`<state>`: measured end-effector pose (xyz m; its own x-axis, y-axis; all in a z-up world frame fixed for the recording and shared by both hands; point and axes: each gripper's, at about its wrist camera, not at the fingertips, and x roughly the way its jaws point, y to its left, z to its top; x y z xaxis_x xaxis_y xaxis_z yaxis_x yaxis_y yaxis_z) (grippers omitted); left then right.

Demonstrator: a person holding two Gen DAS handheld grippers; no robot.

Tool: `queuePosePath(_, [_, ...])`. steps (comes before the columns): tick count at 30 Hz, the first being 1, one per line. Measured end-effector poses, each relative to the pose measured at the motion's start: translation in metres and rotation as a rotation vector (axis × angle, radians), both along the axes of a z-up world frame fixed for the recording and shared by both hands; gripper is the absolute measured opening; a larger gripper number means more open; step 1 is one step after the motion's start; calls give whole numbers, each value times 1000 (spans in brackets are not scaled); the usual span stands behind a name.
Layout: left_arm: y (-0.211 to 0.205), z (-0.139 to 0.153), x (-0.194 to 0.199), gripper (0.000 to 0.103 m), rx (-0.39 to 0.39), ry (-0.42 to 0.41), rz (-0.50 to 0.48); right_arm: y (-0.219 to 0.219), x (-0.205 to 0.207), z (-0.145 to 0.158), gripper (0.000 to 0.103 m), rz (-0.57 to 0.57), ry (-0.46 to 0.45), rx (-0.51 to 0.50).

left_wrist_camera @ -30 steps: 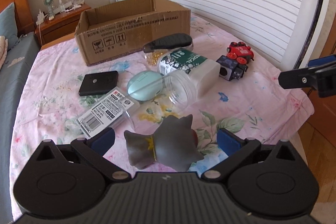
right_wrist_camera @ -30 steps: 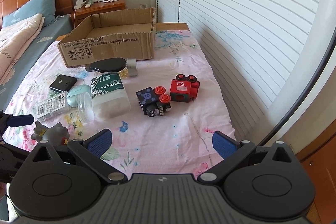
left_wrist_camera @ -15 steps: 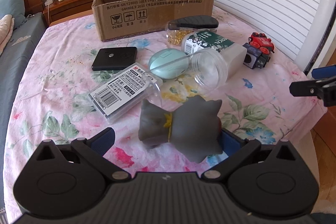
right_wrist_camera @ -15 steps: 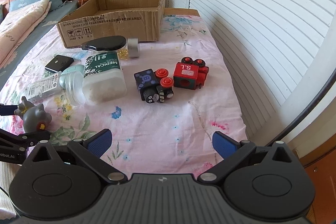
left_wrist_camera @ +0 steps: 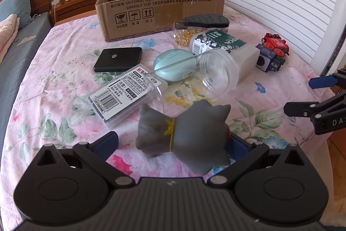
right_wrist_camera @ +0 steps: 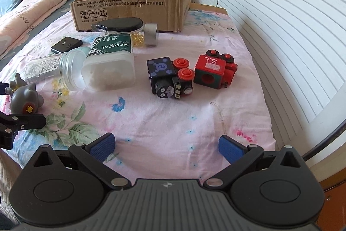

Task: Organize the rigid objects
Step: 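Lift the grey toy cat with the left gripper while the right gripper grasps the black toy robot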

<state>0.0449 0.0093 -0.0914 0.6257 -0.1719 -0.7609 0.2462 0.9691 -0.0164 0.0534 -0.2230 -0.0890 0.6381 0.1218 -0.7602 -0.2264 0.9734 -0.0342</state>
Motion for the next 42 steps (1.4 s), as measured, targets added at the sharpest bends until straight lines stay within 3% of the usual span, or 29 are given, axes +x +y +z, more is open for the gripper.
queuePosePath(7, [-4,8,-6,99,26,-37,-35,-3,-3,-3,103,15,-43,9])
queuePosePath(12, [-8,11,-10,73,8,-41,-69,-3,-4,-3,103,8,-52,12])
queuePosePath(20, [4,12,-9,72,-34,-38,-51,-1,-1,-3,103,10,-46,8])
queuePosePath(28, [29,11,-8,72,-13,-35,21,5,15,0,102,53,-61,-15])
queuePosePath(42, [33,10,-5,72,-21,-36,16,13,50,4,62,85,-95,-35])
